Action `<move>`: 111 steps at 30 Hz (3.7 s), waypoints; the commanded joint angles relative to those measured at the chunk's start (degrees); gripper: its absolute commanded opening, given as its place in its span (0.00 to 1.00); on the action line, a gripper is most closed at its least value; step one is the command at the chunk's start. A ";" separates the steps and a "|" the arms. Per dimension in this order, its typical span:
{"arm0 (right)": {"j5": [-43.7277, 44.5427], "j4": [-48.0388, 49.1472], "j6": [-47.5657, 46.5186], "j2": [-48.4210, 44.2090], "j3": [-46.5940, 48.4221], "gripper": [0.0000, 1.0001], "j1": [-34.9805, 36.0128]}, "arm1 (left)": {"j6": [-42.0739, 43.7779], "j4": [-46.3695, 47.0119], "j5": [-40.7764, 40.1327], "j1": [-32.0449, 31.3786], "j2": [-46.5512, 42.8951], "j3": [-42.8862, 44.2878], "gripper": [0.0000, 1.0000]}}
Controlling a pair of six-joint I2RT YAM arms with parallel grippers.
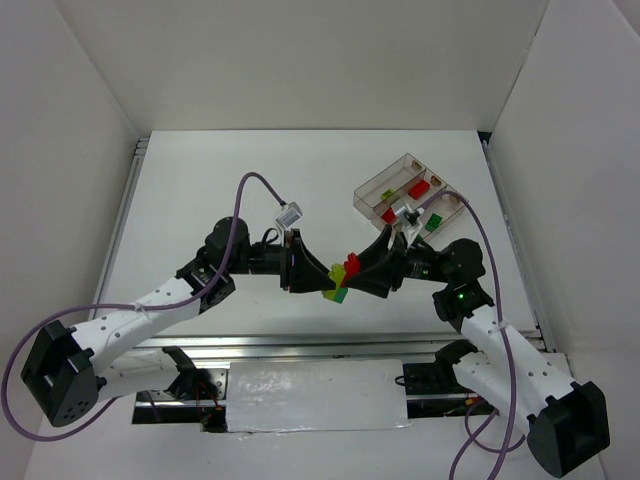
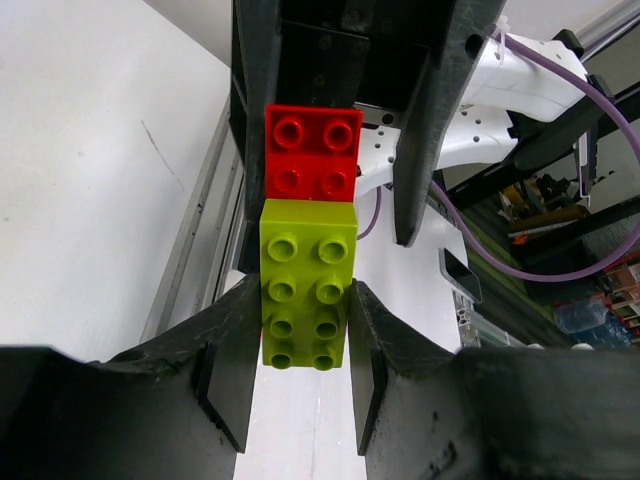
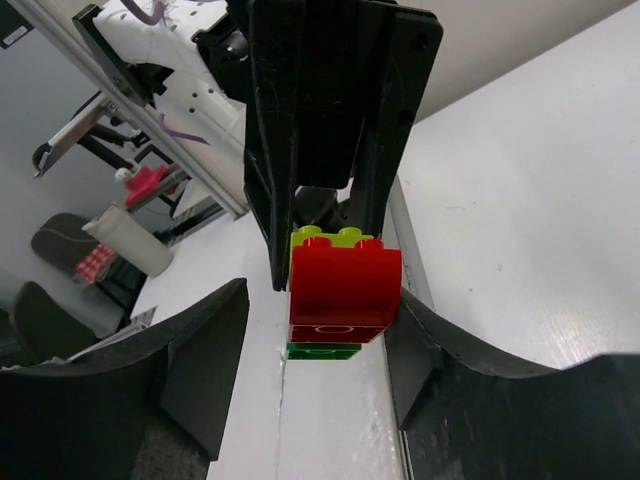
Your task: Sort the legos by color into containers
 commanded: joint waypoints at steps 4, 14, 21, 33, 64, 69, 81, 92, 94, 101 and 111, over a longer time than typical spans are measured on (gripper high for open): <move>0.85 1.38 -3.67 -1.22 2.57 0.30 0.31 | 1.95 2.97 1.36 0.23 -1.01 -0.03 0.00; -5.83 2.88 -5.94 0.10 1.34 0.00 -1.88 | 4.94 2.00 2.59 2.07 -4.26 -0.82 0.00; 4.65 -12.11 -13.59 -0.60 3.88 0.00 -3.12 | 6.87 -1.24 1.81 3.74 -7.86 -0.64 0.00; 73.79 -55.67 -8.85 35.14 38.93 0.00 -13.29 | 12.41 -28.32 -17.97 3.92 -14.36 5.69 0.00; -3.04 -18.60 -11.96 27.91 21.37 1.00 -10.08 | 9.52 -14.80 -11.66 4.54 -18.07 5.33 0.00; -3.11 -1.72 -5.53 8.81 9.35 1.00 3.37 | 6.27 -7.43 -6.47 4.89 -15.69 4.90 0.00; 4.52 2.63 -2.00 6.51 8.80 0.98 9.54 | -2.17 5.78 -1.89 4.98 -14.02 1.03 0.00; 6.29 2.35 -2.44 8.53 12.41 0.76 13.49 | -1.65 4.72 -2.59 4.98 -13.49 0.50 0.00; 6.55 1.74 -3.31 8.71 12.94 0.66 13.93 | -1.65 4.81 -2.59 4.89 -13.32 0.50 0.00; 8.22 -2.55 -7.69 8.36 13.56 0.00 13.94 | -0.42 2.71 -3.03 4.89 -14.10 0.50 0.00; 9.88 -7.74 -11.04 6.60 -0.33 0.00 -8.52 | 10.30 -15.66 -15.16 5.85 -21.67 6.56 0.00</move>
